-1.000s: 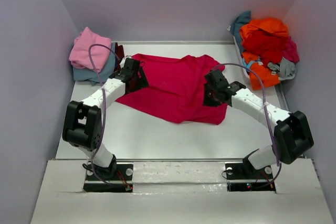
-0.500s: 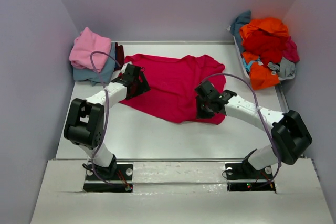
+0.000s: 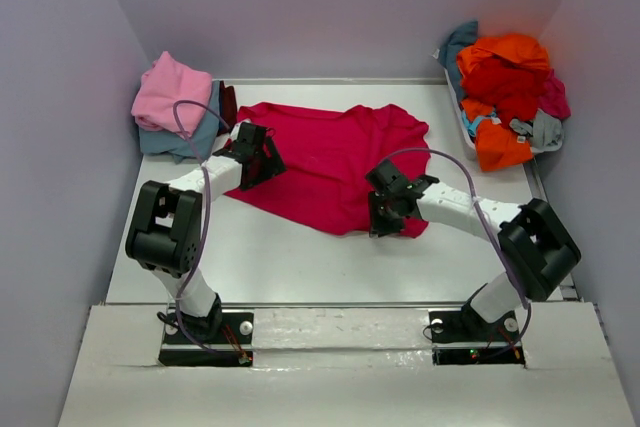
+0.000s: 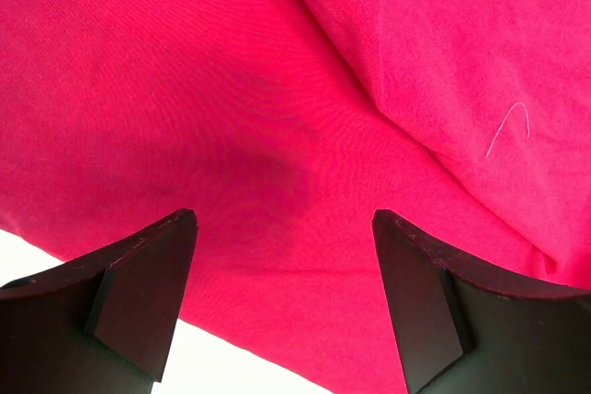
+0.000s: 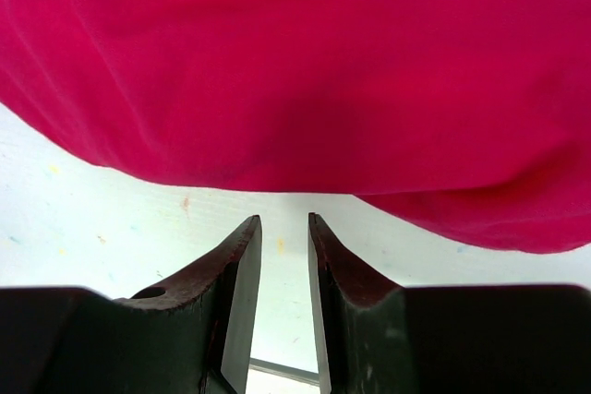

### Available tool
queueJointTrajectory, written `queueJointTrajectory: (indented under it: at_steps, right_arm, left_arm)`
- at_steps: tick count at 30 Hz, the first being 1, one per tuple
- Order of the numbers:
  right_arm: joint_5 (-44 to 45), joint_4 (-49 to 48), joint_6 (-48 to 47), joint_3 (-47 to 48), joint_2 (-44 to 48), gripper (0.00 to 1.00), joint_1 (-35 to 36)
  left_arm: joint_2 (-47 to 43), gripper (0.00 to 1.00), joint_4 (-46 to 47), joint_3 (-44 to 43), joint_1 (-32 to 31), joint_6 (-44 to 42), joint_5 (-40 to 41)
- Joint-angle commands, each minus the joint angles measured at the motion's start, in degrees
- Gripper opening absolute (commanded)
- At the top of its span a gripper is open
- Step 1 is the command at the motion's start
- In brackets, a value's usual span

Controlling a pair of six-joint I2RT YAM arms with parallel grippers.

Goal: Fold and stack the t-shirts
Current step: Flatten out the tshirt

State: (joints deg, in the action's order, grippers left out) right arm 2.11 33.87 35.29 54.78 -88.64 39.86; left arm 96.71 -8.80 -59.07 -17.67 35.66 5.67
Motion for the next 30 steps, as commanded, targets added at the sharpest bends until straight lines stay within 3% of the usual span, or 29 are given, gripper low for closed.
queueJointTrajectory:
  at_steps: [1,15,30]
  right_arm:
    - [-0.88,-2.4,-0.92,-0.21,-0.83,0.33,0.57]
    - [1.22,-4.16,-2.07,3.83,-7.42,0.36,0.57]
    - [4.48,-0.29,-2.15,7.44,-4.43,0.45,0.57]
  left_arm:
    - [-0.2,0.88,1.5,-1.22,0.36,0.2,-0.4]
    - [-1.17,0.87,1.77,-0.87,0.36,-0.42,-1.36]
    - [0.32,0.87,2.56,-1.05,0.36,-0.77,-2.95]
